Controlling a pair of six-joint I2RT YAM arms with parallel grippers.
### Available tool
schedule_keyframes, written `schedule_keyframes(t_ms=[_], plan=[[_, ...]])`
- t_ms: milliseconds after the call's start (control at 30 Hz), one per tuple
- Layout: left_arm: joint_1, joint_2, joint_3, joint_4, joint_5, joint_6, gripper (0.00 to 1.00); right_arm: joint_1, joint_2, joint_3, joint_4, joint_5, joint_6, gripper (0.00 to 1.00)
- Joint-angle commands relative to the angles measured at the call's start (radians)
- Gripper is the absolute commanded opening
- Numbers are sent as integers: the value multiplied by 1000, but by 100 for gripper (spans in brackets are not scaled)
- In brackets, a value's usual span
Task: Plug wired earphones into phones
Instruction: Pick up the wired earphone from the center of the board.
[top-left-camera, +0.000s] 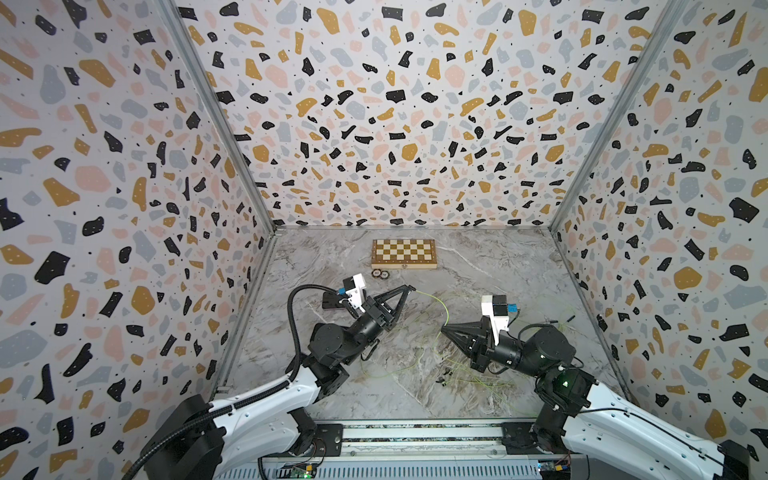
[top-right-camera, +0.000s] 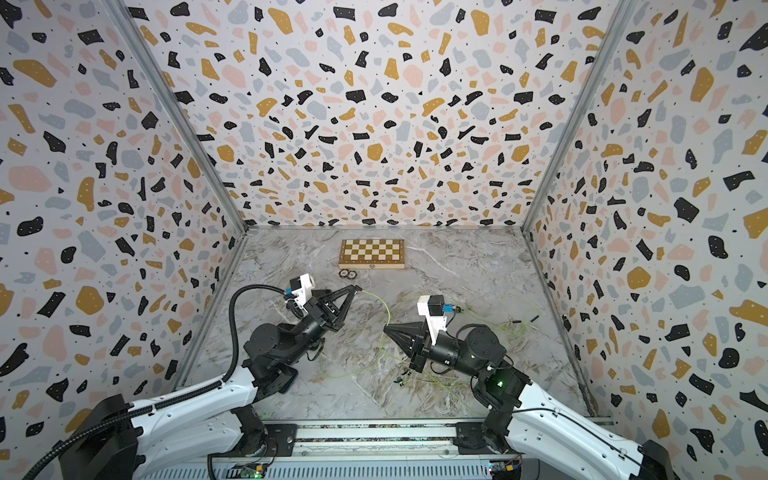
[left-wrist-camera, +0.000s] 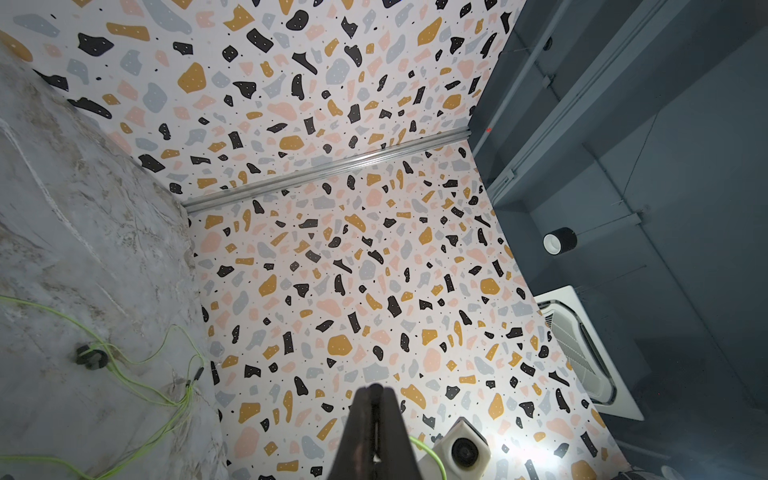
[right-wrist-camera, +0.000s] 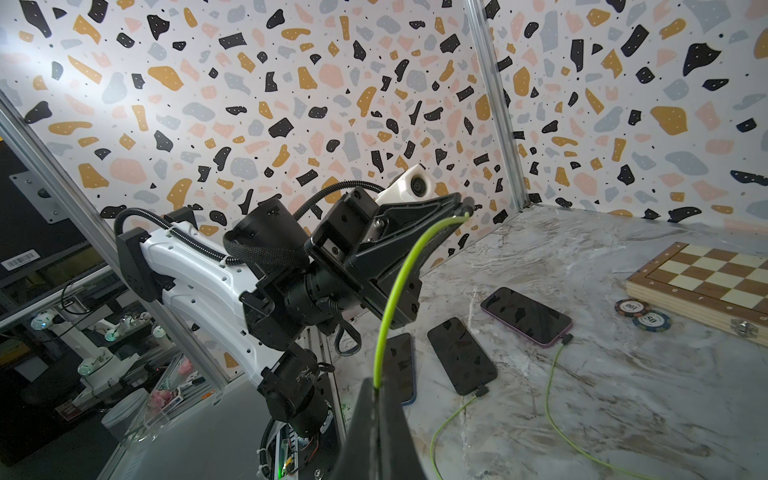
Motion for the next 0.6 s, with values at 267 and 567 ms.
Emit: schedule_keyframes(t_ms=[267,567], plan=[[-4,-80,19,-64,-6,104,0,7,-50,-10,-57,27,-18,30],[-3,-206,146,-464,116,451,0,-23,-15,133,-360,39,-98,97]])
